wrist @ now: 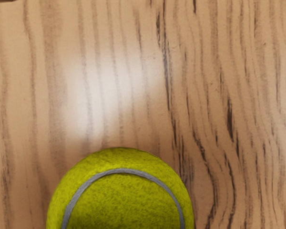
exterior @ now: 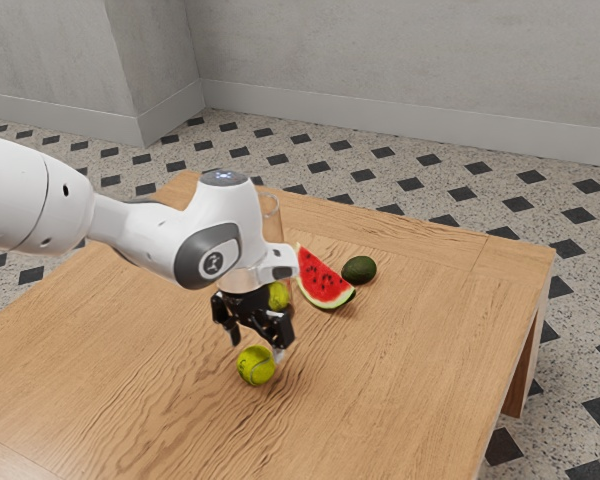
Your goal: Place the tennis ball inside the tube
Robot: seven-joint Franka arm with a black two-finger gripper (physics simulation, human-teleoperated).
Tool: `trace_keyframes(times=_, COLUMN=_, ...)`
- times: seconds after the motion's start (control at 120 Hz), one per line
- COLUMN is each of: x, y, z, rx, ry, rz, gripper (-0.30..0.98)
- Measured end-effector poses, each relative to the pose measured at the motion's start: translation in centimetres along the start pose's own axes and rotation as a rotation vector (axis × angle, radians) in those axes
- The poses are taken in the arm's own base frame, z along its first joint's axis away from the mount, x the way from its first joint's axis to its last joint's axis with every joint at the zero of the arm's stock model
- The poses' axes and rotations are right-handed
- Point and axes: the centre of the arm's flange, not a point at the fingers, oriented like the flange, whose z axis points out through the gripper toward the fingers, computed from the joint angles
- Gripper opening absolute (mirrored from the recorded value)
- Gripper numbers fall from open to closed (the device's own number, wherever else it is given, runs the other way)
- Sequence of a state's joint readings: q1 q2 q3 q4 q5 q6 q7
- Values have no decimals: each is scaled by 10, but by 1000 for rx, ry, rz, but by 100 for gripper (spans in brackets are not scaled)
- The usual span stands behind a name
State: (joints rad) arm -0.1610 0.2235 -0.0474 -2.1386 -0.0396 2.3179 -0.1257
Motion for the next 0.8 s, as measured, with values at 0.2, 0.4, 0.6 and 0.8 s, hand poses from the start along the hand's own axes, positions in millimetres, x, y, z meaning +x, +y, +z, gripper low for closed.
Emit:
trace_keyframes(times=0.2, x=2, y=-10, z=7, rx=-17, ry=-6, rz=-8, gripper=69)
trace_keyframes(times=0.4, x=4, y=-17, z=22, rx=-49, ry=-20, rz=-23, gripper=69)
trace_keyframes(times=0.6, x=5, y=-18, z=33, rx=-67, ry=-22, rz=-17, gripper=69)
trace_keyframes(times=0.8, x=6, y=-19, z=43, rx=-97, ry=-26, rz=-25, gripper=69)
